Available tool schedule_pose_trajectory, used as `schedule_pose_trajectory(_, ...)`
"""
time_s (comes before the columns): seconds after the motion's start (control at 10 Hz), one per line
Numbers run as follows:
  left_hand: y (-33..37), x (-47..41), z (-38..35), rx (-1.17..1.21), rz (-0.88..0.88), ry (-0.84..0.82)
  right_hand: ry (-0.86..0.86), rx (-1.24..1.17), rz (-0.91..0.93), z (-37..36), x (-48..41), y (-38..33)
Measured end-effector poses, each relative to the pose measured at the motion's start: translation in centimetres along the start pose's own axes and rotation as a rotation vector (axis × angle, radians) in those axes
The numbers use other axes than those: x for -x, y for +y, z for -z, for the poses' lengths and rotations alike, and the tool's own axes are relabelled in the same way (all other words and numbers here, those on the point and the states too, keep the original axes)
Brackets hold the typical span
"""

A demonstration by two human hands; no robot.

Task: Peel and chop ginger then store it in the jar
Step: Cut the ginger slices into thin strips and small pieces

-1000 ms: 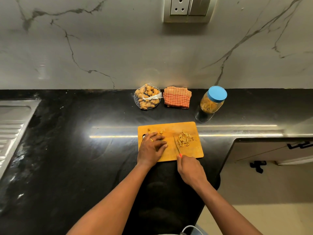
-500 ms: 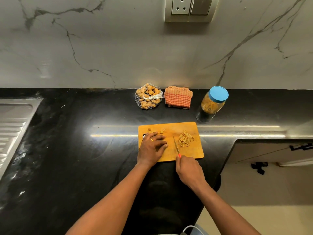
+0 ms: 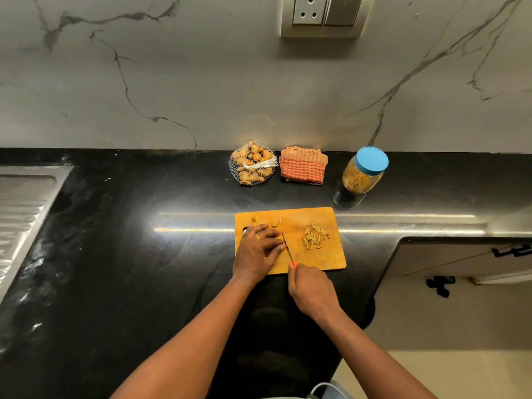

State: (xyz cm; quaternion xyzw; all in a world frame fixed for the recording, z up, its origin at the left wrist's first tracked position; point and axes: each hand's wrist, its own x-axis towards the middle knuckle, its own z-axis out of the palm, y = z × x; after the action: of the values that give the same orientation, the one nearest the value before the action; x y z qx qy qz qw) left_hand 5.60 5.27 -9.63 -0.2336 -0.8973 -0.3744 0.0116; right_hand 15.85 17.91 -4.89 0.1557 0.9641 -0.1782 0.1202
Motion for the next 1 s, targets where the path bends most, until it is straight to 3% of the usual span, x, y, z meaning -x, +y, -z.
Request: schedule_pose_trajectory(1.0, 0.0, 0.0, 0.0, 0.01, -0.001, 0.016, -0.059, 0.126, -0.02, 0.8, 0.5, -0.3)
